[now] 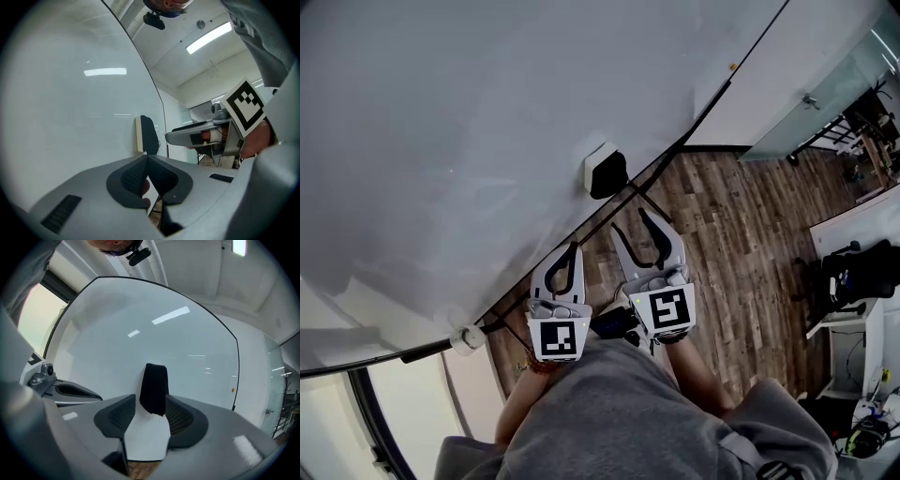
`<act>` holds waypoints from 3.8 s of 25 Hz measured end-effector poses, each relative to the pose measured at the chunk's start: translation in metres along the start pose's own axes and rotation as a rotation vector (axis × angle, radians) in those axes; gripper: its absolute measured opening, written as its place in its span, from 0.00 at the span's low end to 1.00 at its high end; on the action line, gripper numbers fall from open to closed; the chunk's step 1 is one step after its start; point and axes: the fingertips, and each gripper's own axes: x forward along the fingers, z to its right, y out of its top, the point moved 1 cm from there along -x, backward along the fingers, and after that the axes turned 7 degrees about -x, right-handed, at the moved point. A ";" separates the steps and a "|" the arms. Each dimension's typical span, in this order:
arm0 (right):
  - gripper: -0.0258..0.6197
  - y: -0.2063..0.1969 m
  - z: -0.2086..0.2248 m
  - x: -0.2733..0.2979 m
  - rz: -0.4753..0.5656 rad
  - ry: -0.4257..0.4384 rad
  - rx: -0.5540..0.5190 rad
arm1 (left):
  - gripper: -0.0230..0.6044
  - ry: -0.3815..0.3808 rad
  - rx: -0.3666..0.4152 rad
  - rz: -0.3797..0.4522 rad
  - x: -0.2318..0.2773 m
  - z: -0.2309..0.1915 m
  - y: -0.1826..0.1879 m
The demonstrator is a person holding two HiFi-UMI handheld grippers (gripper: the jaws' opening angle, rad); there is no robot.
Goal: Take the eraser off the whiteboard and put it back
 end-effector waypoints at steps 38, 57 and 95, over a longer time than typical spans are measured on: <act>0.42 -0.003 0.009 0.068 0.052 0.147 0.019 | 0.05 0.031 0.051 -0.080 0.039 -0.017 -0.013; 0.44 -0.003 0.004 0.086 0.067 0.193 0.030 | 0.05 0.061 0.055 -0.084 0.047 -0.028 -0.017; 0.41 -0.007 0.005 0.089 0.069 0.124 0.087 | 0.05 0.075 0.045 -0.090 0.029 -0.040 -0.017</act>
